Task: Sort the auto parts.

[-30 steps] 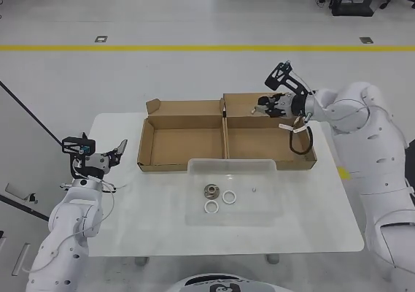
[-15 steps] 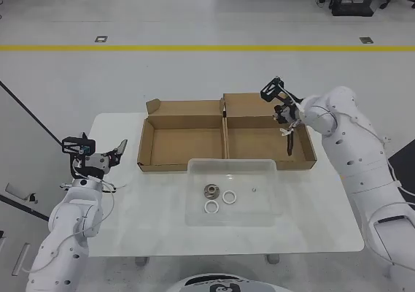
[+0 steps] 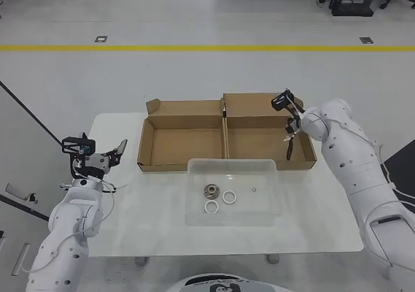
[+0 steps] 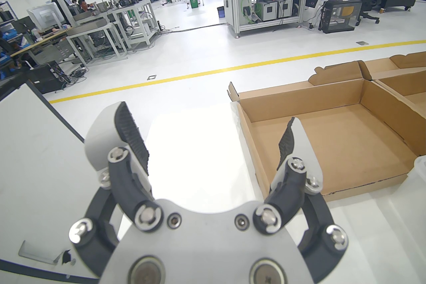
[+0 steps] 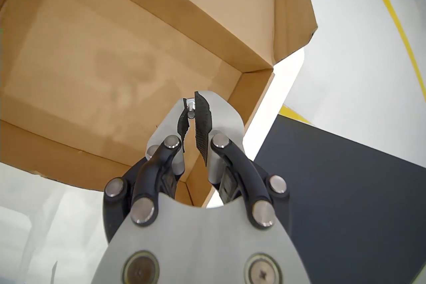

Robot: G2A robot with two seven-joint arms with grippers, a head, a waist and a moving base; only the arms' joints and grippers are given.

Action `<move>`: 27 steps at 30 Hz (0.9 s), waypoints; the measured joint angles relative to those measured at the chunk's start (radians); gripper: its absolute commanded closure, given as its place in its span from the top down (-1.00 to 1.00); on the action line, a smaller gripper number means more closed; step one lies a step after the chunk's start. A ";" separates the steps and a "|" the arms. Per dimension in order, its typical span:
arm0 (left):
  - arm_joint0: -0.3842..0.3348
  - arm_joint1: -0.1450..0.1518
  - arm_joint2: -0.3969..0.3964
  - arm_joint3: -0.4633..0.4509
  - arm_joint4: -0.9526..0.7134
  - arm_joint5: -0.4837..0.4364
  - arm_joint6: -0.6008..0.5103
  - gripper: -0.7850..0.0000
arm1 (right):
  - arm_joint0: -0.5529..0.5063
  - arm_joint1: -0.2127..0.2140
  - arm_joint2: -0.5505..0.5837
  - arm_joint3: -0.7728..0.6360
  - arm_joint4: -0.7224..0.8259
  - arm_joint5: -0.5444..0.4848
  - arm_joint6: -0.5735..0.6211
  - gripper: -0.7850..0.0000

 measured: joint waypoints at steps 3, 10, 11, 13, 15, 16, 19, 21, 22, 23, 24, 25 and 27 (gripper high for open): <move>0.000 0.000 0.000 0.000 0.000 0.000 0.000 1.00 | -0.010 0.001 0.012 0.012 0.021 0.001 0.009 -1.00; 0.000 0.000 0.000 0.000 0.000 0.000 0.000 1.00 | -0.025 0.004 0.028 0.027 0.063 -0.016 0.013 -1.00; 0.000 0.000 0.000 0.000 0.000 0.000 0.000 1.00 | -0.026 0.003 0.027 0.030 0.064 -0.017 0.013 -1.00; 0.000 0.000 0.000 0.000 0.000 0.000 0.000 1.00 | -0.028 0.003 0.024 0.038 0.069 -0.022 0.015 -1.00; 0.000 0.000 0.000 0.000 0.000 0.000 0.000 1.00 | -0.030 0.002 0.021 0.045 0.075 -0.027 0.015 -1.00; 0.000 0.000 0.000 0.000 0.000 0.000 0.000 1.00 | -0.031 0.001 0.018 0.051 0.078 -0.029 0.013 -1.00; 0.000 0.000 0.000 0.000 0.000 0.000 0.000 1.00 | -0.033 -0.001 0.014 0.067 0.091 -0.032 0.007 -1.00; 0.000 0.000 0.000 0.000 0.000 0.000 0.000 1.00 | -0.033 -0.003 0.014 0.077 0.102 -0.036 0.002 -1.00; 0.000 0.000 0.000 0.000 0.000 0.000 0.000 1.00 | -0.033 -0.003 0.014 0.083 0.106 -0.039 0.000 -1.00; 0.000 0.000 0.000 0.000 0.000 0.000 0.000 1.00 | -0.032 -0.003 0.013 0.087 0.106 -0.042 -0.002 -1.00; 0.000 0.000 0.000 0.000 0.000 0.000 0.000 1.00 | -0.032 -0.003 0.012 0.090 0.107 -0.044 -0.003 -1.00; 0.000 0.000 0.000 0.000 0.000 0.000 0.000 1.00 | -0.032 -0.003 0.011 0.094 0.107 -0.046 -0.005 -1.00; 0.000 0.000 0.000 0.000 0.000 0.000 0.000 1.00 | -0.032 -0.004 0.009 0.099 0.106 -0.048 -0.007 -1.00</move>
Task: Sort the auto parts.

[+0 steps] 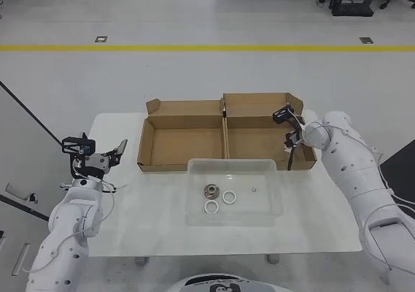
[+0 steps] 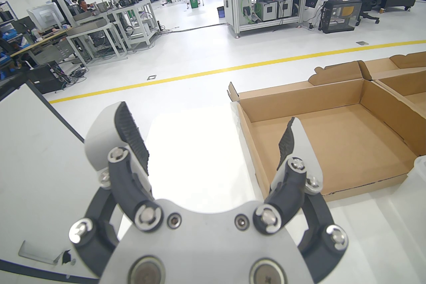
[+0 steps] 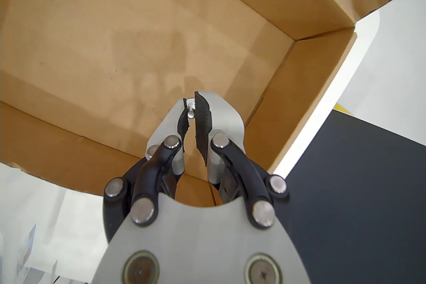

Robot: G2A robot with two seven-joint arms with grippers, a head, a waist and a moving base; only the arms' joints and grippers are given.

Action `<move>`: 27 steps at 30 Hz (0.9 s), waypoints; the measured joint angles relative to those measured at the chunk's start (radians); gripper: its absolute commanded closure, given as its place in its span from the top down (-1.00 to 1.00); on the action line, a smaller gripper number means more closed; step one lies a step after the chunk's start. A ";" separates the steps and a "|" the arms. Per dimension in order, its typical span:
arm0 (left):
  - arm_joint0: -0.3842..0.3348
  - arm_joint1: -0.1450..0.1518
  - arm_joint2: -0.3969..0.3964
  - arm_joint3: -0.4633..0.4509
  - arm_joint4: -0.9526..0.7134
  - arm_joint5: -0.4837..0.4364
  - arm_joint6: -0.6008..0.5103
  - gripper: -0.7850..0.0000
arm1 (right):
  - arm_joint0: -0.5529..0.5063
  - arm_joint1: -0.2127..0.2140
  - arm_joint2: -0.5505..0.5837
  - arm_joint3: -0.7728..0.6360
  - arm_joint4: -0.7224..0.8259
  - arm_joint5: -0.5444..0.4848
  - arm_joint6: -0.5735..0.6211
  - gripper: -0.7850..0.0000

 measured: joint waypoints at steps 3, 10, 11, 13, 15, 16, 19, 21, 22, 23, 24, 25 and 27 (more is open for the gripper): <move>0.000 0.000 0.000 0.000 0.000 0.000 0.000 1.00 | -0.001 -0.001 -0.004 0.005 0.000 -0.001 0.000 -1.00; 0.000 0.000 0.000 0.000 0.000 0.000 0.000 1.00 | -0.002 0.000 -0.006 0.019 -0.005 -0.006 -0.003 -1.00; 0.000 0.000 0.000 0.000 0.000 0.000 0.000 1.00 | -0.002 0.000 -0.006 0.022 -0.004 -0.006 -0.003 -1.00; 0.000 0.000 0.000 0.000 0.000 0.000 0.000 1.00 | -0.003 0.000 -0.006 0.026 0.000 -0.006 -0.004 -1.00; 0.000 0.000 0.000 0.000 0.000 0.000 0.000 1.00 | -0.003 0.000 -0.007 0.028 0.001 -0.007 -0.004 -1.00; 0.000 0.000 0.000 0.000 0.000 0.000 0.000 1.00 | -0.004 0.000 -0.008 0.029 0.003 -0.007 -0.004 -1.00; 0.000 0.000 0.000 0.000 0.000 0.000 0.000 1.00 | -0.004 0.000 -0.008 0.026 0.005 -0.006 -0.002 -0.50; 0.000 0.000 0.000 0.000 0.000 0.000 0.000 1.00 | -0.003 0.000 -0.007 0.023 0.006 -0.005 0.002 -0.03; 0.000 0.000 0.000 0.000 0.000 0.000 0.000 1.00 | -0.003 0.001 -0.007 0.020 0.005 -0.005 0.004 0.29; 0.000 0.000 0.000 0.000 0.000 0.000 0.000 1.00 | -0.003 0.001 -0.006 0.018 0.003 -0.006 0.006 0.54; 0.000 0.000 0.000 0.000 0.000 0.000 0.000 1.00 | -0.003 0.002 -0.005 0.015 0.002 -0.006 0.007 0.73; 0.000 0.000 0.000 0.000 0.000 0.000 0.000 1.00 | -0.003 0.003 -0.003 0.012 0.001 -0.007 0.009 0.77; 0.000 0.000 0.000 0.000 0.000 0.000 0.000 1.00 | -0.005 0.004 0.000 0.007 -0.001 -0.007 0.010 0.72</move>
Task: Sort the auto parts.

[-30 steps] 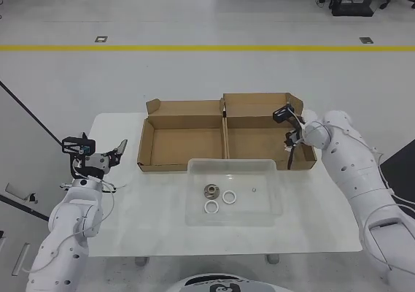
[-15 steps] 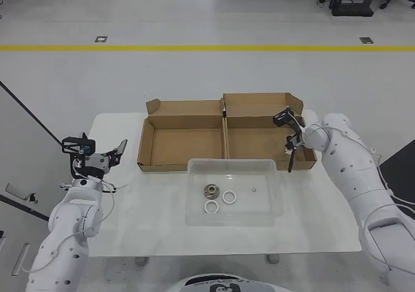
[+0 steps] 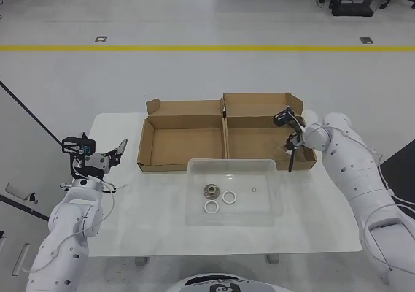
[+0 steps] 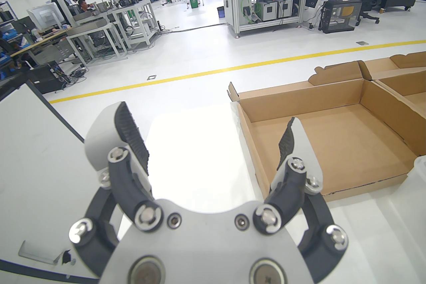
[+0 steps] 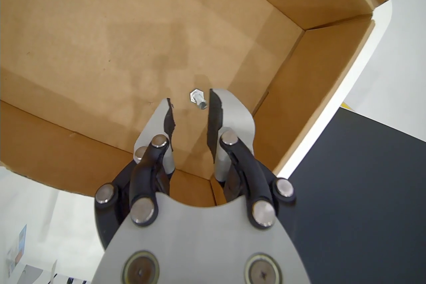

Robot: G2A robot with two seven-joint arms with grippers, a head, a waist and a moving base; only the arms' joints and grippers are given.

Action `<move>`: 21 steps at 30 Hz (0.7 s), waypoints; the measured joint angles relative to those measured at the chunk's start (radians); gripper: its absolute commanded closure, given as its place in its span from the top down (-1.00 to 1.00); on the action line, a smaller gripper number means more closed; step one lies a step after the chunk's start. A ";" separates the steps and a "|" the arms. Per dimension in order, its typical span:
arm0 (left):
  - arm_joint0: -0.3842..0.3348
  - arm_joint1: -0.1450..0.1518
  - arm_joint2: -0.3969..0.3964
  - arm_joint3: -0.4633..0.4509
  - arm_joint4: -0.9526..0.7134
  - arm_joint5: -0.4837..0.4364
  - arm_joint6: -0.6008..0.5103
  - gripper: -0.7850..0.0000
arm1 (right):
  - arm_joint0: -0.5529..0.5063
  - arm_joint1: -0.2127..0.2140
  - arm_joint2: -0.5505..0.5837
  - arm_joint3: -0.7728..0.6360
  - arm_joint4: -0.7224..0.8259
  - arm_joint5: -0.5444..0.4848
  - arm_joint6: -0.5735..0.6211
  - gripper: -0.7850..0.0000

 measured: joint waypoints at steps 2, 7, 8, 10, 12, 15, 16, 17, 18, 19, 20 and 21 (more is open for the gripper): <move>0.000 0.000 0.000 0.000 0.000 0.000 0.000 1.00 | -0.002 0.002 0.005 -0.006 0.000 0.000 0.000 0.76; 0.000 0.000 0.000 0.000 0.000 0.000 0.000 1.00 | -0.003 0.007 0.021 -0.043 0.004 -0.002 0.004 0.93; 0.000 0.000 0.000 0.000 0.000 0.000 0.000 1.00 | -0.004 0.008 0.023 -0.053 0.004 -0.005 0.006 0.97; 0.000 0.000 0.000 0.000 0.000 0.000 0.000 1.00 | -0.005 0.011 0.028 -0.076 0.006 -0.013 0.011 1.00; 0.000 0.000 0.000 0.000 0.000 0.000 0.000 1.00 | -0.005 0.012 0.033 -0.097 0.012 -0.022 0.017 1.00; 0.000 0.000 0.000 0.000 0.000 0.000 0.000 1.00 | -0.004 0.016 0.044 -0.133 0.032 -0.043 0.033 1.00; 0.000 0.000 0.000 0.000 0.000 0.000 0.000 1.00 | -0.004 0.018 0.050 -0.148 0.043 -0.054 0.043 1.00; 0.000 0.000 0.000 0.000 0.000 0.000 0.000 1.00 | -0.003 0.019 0.054 -0.158 0.053 -0.063 0.050 1.00; 0.000 0.000 0.000 0.000 0.000 0.000 0.000 1.00 | -0.003 0.020 0.060 -0.167 0.066 -0.070 0.058 1.00; 0.000 0.000 0.000 0.000 0.000 0.000 0.000 1.00 | -0.002 0.022 0.067 -0.180 0.083 -0.082 0.070 1.00; 0.000 0.000 0.000 0.000 0.000 0.000 0.000 1.00 | 0.000 0.024 0.071 -0.191 0.094 -0.092 0.080 1.00; 0.000 0.000 0.000 0.000 0.000 0.000 0.000 1.00 | 0.001 0.026 0.076 -0.202 0.105 -0.103 0.091 1.00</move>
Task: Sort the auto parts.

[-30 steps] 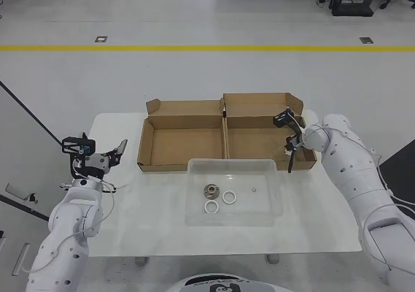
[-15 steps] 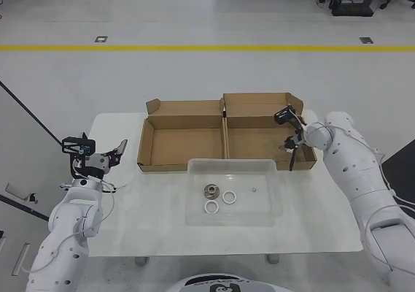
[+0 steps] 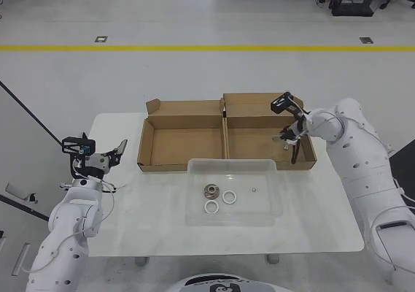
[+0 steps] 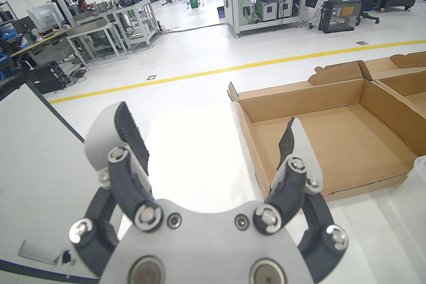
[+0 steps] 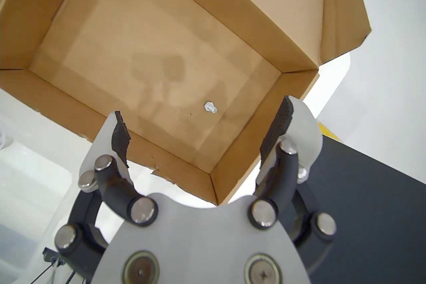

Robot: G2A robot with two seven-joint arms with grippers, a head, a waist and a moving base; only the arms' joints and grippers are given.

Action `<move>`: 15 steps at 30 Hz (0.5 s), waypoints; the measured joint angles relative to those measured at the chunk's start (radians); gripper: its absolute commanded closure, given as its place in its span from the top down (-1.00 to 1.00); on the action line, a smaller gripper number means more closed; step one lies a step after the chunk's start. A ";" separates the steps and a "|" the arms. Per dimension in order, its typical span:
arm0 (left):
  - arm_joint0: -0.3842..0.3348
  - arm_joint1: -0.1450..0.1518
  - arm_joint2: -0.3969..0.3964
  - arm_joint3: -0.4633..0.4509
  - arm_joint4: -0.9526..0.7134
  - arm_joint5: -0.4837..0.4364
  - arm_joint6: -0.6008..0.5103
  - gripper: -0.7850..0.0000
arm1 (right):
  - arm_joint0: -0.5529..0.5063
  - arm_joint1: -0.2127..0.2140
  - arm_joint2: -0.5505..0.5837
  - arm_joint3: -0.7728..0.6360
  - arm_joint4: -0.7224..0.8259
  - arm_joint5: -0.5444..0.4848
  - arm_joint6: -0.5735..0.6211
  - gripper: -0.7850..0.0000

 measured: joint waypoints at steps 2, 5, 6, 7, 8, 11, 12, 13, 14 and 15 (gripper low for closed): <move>0.000 0.000 0.000 0.000 0.000 0.000 0.000 1.00 | 0.004 0.004 0.009 -0.026 0.029 -0.025 0.029 1.00; 0.000 0.000 0.000 0.000 0.000 0.000 0.000 1.00 | 0.011 0.007 0.015 -0.058 0.084 -0.062 0.071 1.00; 0.000 0.000 0.000 0.000 0.000 0.000 0.000 1.00 | 0.011 0.007 0.015 -0.059 0.091 -0.065 0.075 1.00; 0.000 0.000 0.000 0.000 0.000 0.000 0.000 1.00 | 0.011 0.007 0.015 -0.059 0.089 -0.066 0.074 1.00; 0.000 0.000 0.000 0.000 0.000 0.000 0.000 1.00 | 0.011 0.007 0.015 -0.059 0.087 -0.065 0.073 1.00; 0.000 0.000 0.000 0.000 0.000 0.000 0.000 1.00 | 0.011 0.007 0.015 -0.058 0.085 -0.064 0.072 1.00; 0.000 0.000 0.000 0.000 0.000 0.000 0.000 1.00 | 0.011 0.007 0.015 -0.058 0.085 -0.064 0.072 1.00; 0.000 0.000 0.000 0.000 0.000 0.000 0.000 1.00 | 0.011 0.007 0.015 -0.058 0.085 -0.064 0.072 1.00; 0.000 0.000 0.000 0.000 0.000 0.000 0.000 1.00 | 0.011 0.007 0.015 -0.058 0.085 -0.064 0.072 1.00; 0.000 0.000 0.000 0.000 0.000 0.000 0.000 1.00 | 0.011 0.007 0.015 -0.058 0.085 -0.064 0.072 1.00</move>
